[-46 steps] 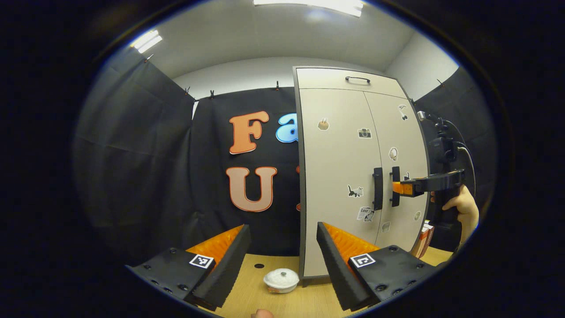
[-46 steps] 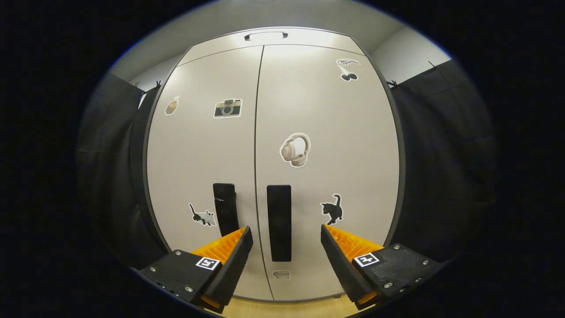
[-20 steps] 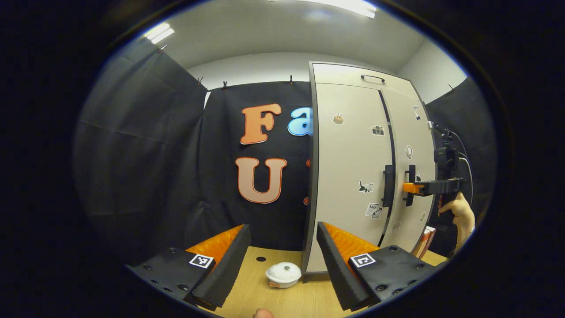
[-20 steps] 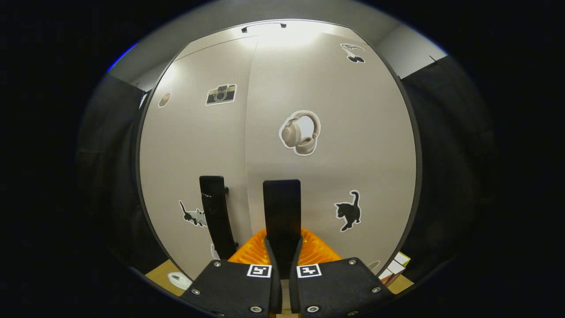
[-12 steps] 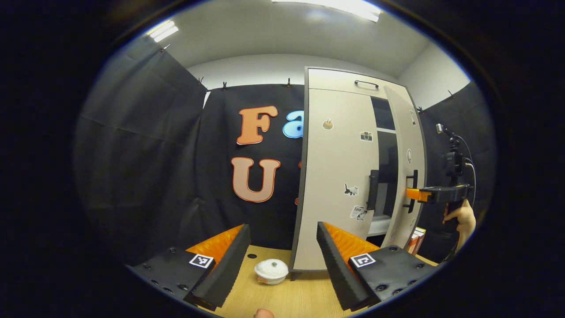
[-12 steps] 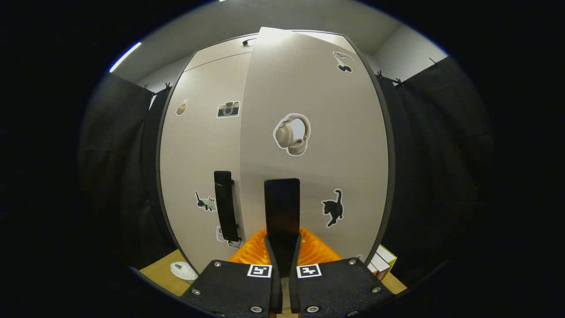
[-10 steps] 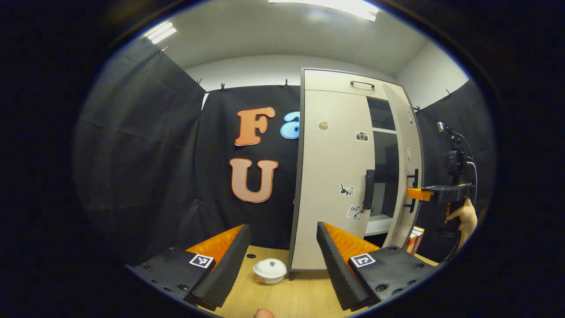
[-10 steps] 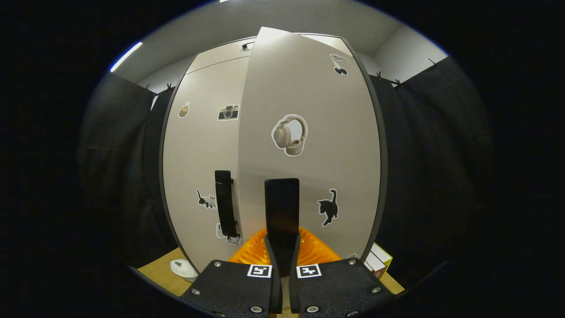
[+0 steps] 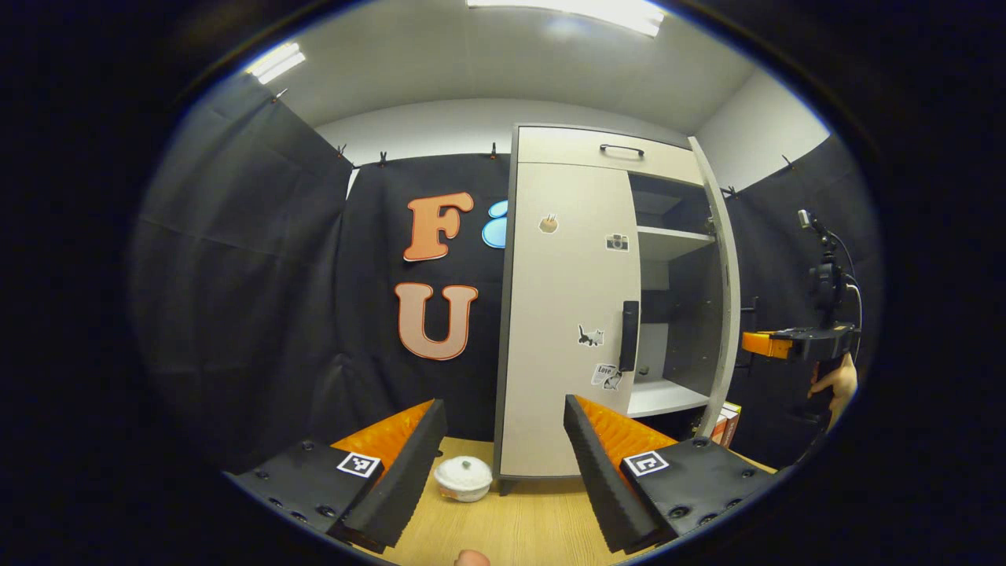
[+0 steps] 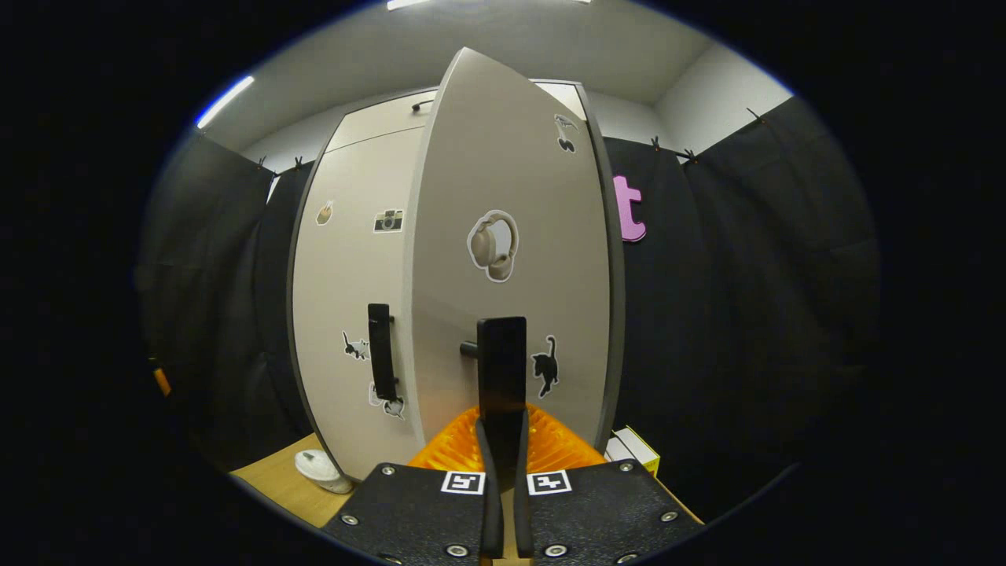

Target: Open the right door of the double-door shoe cabinet with the right hand, and open the left door with the left hand.

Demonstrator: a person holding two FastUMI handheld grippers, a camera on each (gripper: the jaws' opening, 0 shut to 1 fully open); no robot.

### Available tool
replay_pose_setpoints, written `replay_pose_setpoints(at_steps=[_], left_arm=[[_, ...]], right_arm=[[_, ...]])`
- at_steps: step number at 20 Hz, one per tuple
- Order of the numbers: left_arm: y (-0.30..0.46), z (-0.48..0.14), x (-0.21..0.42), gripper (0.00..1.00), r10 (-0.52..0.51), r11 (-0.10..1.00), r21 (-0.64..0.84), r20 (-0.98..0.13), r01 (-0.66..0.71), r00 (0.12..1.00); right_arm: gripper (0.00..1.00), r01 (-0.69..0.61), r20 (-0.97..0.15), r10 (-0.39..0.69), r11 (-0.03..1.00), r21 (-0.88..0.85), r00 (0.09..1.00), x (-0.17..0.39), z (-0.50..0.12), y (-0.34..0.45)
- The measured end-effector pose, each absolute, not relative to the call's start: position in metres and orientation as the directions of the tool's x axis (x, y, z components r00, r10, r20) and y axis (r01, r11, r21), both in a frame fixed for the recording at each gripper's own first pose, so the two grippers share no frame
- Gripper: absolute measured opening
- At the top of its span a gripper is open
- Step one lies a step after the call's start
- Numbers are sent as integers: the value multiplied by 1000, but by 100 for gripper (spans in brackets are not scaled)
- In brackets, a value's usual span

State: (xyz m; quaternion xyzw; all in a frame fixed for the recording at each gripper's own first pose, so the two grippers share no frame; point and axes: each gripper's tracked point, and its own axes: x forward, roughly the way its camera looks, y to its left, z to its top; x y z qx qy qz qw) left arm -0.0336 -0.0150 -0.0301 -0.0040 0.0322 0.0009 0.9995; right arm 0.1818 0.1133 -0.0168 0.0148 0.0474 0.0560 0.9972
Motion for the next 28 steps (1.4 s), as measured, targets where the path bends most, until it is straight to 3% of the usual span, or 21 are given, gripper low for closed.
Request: replay_pose_setpoints(at_steps=[8, 10, 14, 23, 26, 27, 28], left_arm=[[-30, -35, -28, 96, -11, 1000, 11, -74, 12, 997], [-33, -35, -24, 96, -12, 1000, 9, -74, 13, 997], [-44, -33, -18, 96, -27, 1000, 8, -72, 28, 997], [-74, -36, 8, 97, -43, 999, 15, -77, 44, 996], [-95, -36, 23, 96, -70, 998, -3, -81, 70, 994], [-104, -36, 30, 96, -82, 997, -12, -81, 82, 993], [-113, -34, 36, 96, -92, 996, -15, -77, 91, 993]], right_arm=[[5, -46, -63, 47, 999, 17, 997, 173, -12, 80], [0, -7, -62, 8, 1000, 11, 998, 171, -11, 68], [0, 83, -59, -84, 996, -18, 995, 168, -10, 36], [0, 33, -50, -28, 995, 94, 998, 168, -12, 31], [4, 86, -14, -86, 995, 57, 996, 165, -7, 10], [8, 79, -13, -78, 995, 65, 997, 162, -6, 11], [19, 90, -15, -90, 994, 68, 996, 159, -6, 8]])
